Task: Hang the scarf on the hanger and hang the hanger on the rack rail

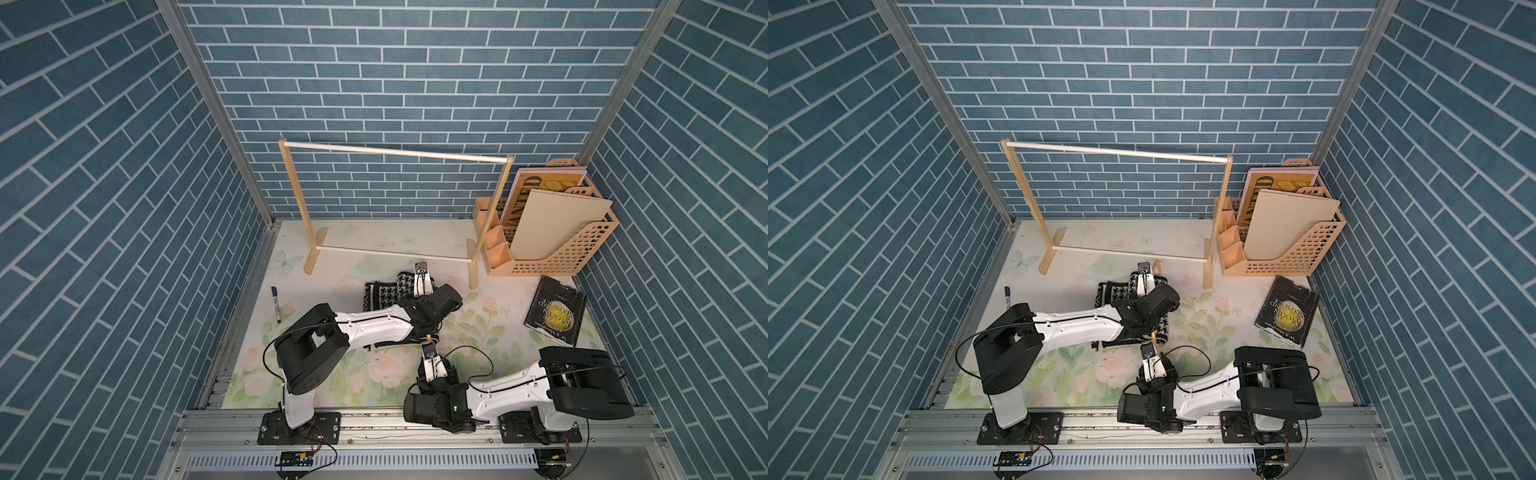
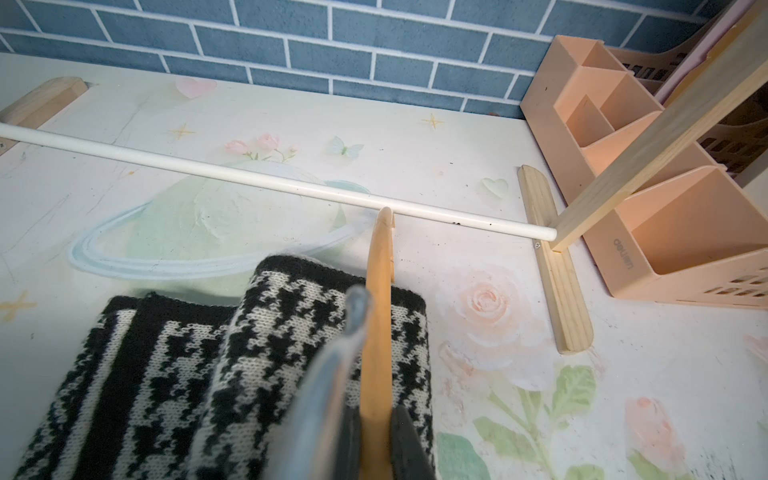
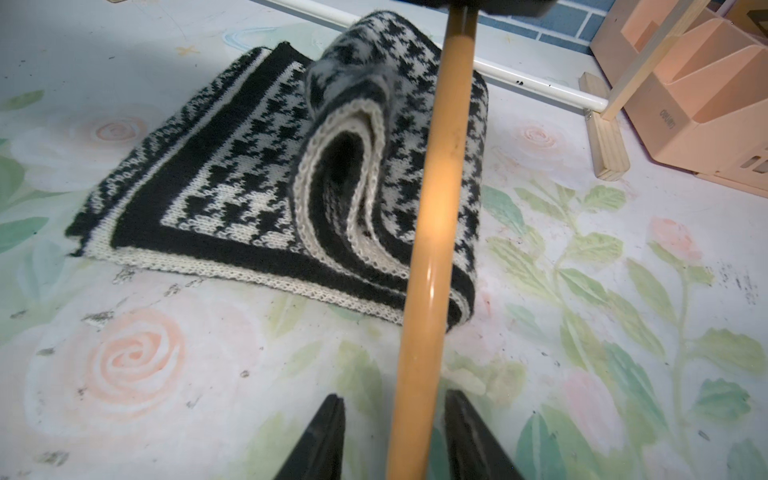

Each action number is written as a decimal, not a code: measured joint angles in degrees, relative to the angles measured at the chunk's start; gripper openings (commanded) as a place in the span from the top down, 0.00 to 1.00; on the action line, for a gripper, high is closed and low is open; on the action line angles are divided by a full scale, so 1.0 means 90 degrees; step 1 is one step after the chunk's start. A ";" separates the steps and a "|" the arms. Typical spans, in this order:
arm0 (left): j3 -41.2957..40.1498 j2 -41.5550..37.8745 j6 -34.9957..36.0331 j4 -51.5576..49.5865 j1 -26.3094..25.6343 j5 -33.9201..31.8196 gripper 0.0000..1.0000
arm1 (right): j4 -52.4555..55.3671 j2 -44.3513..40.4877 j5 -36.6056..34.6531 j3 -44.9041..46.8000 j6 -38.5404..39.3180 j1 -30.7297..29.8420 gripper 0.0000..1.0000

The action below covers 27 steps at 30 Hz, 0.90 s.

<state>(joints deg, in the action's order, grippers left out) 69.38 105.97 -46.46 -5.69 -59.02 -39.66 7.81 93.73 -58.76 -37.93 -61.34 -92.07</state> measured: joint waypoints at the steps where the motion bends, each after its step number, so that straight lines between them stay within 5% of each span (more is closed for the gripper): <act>1: 0.0000 0.0000 0.0000 0.0000 0.0000 0.0000 1.00 | 0.0000 0.0000 -0.0005 0.0000 -0.0005 0.0002 0.66; 16: 0.0000 0.0007 0.0019 -0.0002 0.0005 -0.0002 1.00 | 0.0005 0.0104 -0.0148 0.0005 -0.0109 0.0063 0.84; 22: -0.0002 0.0024 0.0019 0.0024 0.0015 -0.0002 1.00 | 0.0012 0.0160 -0.0192 0.0000 -0.0211 0.0078 1.00; 27: -0.0005 0.0036 0.0019 0.0039 0.0015 -0.0010 1.00 | 0.0041 0.0226 -0.0233 -0.0032 -0.0214 0.0083 1.00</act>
<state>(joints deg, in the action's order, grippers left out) 69.34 106.30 -46.28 -5.34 -58.89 -39.75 8.19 95.77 -60.86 -38.22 -63.26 -91.33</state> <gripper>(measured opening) 0.141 0.152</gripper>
